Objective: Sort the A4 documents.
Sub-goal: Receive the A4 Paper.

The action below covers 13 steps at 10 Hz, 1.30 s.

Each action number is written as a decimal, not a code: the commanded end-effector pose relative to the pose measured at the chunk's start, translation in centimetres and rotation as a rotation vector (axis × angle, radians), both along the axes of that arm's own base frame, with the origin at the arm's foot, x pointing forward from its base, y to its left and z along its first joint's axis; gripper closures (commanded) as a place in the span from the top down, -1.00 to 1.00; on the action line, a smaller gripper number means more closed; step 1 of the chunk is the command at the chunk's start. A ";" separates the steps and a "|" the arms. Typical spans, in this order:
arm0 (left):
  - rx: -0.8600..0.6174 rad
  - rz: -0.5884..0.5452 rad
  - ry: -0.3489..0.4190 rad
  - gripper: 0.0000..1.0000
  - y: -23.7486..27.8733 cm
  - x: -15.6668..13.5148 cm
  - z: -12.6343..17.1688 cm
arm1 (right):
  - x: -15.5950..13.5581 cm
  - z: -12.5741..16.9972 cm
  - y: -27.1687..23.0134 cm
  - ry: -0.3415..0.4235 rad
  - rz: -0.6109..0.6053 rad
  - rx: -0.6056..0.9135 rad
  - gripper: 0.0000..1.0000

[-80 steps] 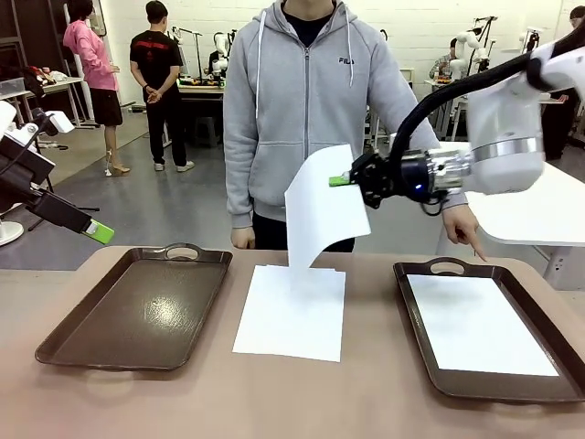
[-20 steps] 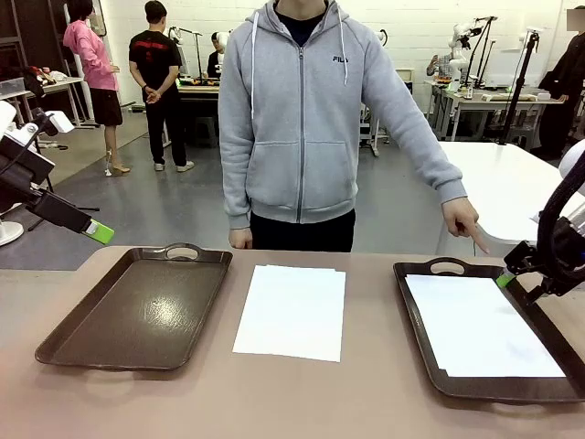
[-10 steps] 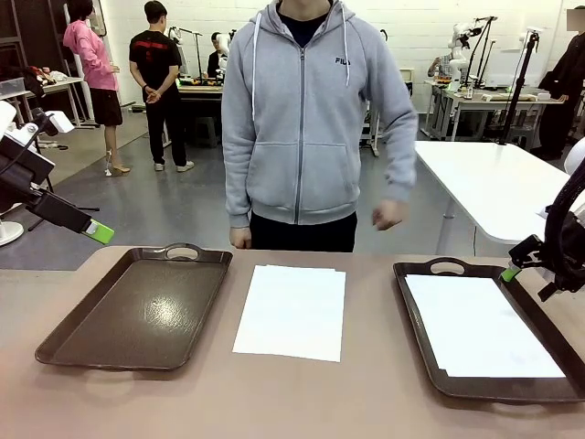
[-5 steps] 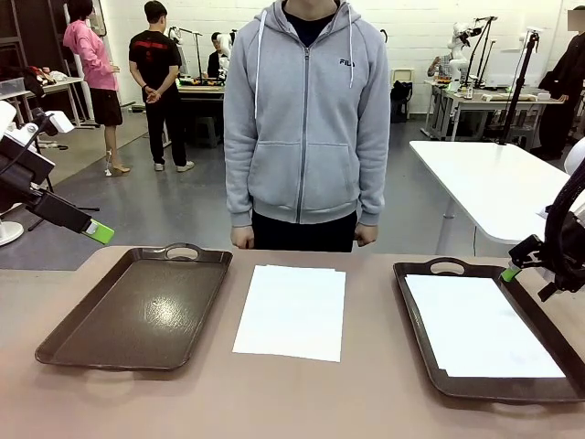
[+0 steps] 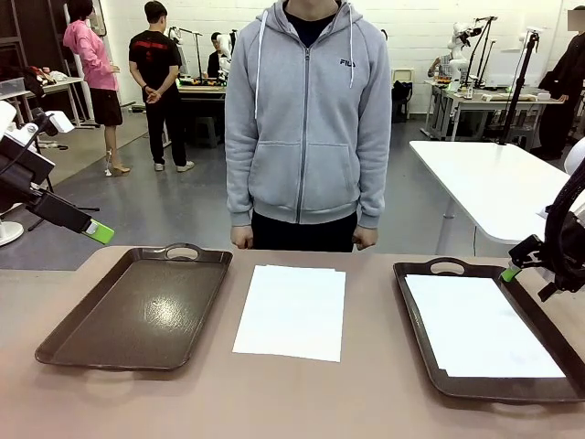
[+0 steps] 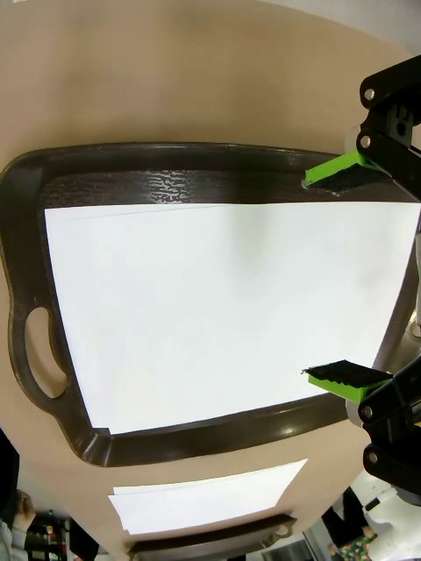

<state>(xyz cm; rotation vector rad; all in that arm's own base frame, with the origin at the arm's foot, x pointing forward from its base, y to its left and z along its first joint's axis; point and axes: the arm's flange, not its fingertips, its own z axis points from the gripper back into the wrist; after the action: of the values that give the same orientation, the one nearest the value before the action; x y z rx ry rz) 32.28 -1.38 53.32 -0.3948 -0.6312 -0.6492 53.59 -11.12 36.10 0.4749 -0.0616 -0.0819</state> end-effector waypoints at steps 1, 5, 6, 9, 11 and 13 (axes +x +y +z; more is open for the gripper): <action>-0.007 -0.003 0.001 1.00 0.0 0.0 0.0 | -2.4 2.9 1.3 -0.200 0.086 -0.057 1.00; -0.007 -0.003 0.001 1.00 0.0 0.0 0.0 | -6.0 10.6 5.7 -0.539 0.436 -0.022 1.00; -0.007 -0.003 0.001 1.00 0.0 0.0 0.0 | -6.8 12.0 7.4 -0.585 0.564 0.009 1.00; -0.007 -0.003 0.001 1.00 0.0 0.0 0.0 | -8.7 15.2 9.8 -0.665 0.796 0.137 1.00; -0.007 -0.003 0.001 1.00 0.0 0.0 0.0 | -10.0 17.0 10.6 -0.760 0.877 0.167 1.00; -0.007 -0.003 0.001 1.00 0.0 0.0 0.0 | -10.7 17.5 11.7 -0.759 0.937 0.178 1.00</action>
<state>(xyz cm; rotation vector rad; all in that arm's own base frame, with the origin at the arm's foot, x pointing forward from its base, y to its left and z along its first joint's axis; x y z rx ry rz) 32.29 -1.38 53.31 -0.3947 -0.6309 -0.6492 42.82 0.39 53.83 0.6226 -0.5603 0.9964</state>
